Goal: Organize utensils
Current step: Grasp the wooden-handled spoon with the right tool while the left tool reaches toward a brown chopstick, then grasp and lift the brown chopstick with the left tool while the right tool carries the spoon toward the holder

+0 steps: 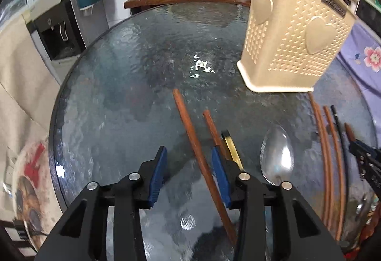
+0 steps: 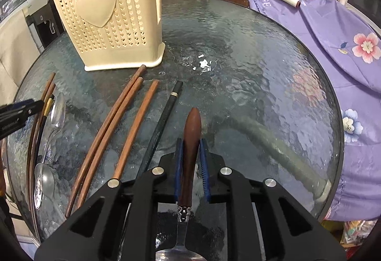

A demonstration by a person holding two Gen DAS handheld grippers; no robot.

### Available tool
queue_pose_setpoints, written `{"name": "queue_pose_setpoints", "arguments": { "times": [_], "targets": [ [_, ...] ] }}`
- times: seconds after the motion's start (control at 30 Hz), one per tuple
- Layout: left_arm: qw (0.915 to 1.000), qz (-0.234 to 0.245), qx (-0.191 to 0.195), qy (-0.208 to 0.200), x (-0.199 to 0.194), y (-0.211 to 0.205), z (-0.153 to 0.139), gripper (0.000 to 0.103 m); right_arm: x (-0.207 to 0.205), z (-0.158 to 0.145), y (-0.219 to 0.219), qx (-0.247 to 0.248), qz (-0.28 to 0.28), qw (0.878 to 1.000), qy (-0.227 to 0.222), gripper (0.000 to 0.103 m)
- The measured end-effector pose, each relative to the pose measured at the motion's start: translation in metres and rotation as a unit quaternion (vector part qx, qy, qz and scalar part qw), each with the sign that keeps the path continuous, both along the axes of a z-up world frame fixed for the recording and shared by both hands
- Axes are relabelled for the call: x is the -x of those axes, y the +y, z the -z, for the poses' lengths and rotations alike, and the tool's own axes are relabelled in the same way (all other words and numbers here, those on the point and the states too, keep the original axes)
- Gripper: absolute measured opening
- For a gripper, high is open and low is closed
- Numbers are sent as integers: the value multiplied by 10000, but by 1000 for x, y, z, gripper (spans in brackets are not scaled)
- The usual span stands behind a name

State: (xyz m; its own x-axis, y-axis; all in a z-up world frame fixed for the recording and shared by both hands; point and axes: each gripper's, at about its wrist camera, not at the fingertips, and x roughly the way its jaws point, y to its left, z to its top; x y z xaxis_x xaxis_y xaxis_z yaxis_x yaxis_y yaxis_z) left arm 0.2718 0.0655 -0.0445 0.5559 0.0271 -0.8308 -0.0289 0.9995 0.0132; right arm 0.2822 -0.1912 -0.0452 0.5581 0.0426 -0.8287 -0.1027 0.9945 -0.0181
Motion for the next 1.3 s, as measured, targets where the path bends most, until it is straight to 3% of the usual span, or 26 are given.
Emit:
{"name": "queue_pose_setpoints", "arguments": {
  "times": [0.5,0.7,1.1,1.3],
  "targets": [
    [9992,128,1,371,-45,6,-2,26,-46,-4,-8,-142,-27,9991,406,15],
    [9993,-14,-66,374,-54,10,-1,10,-46,-1,-4,-105,-58,9995,285,15],
    [9982,-299,452,263,-59,23,0,7,-27,-13,-8,-384,-190,9989,-204,14],
    [9975,-233,651,-126,-49,23,-20,7,-17,-33,-15,-635,-269,9956,-628,14]
  ]
}}
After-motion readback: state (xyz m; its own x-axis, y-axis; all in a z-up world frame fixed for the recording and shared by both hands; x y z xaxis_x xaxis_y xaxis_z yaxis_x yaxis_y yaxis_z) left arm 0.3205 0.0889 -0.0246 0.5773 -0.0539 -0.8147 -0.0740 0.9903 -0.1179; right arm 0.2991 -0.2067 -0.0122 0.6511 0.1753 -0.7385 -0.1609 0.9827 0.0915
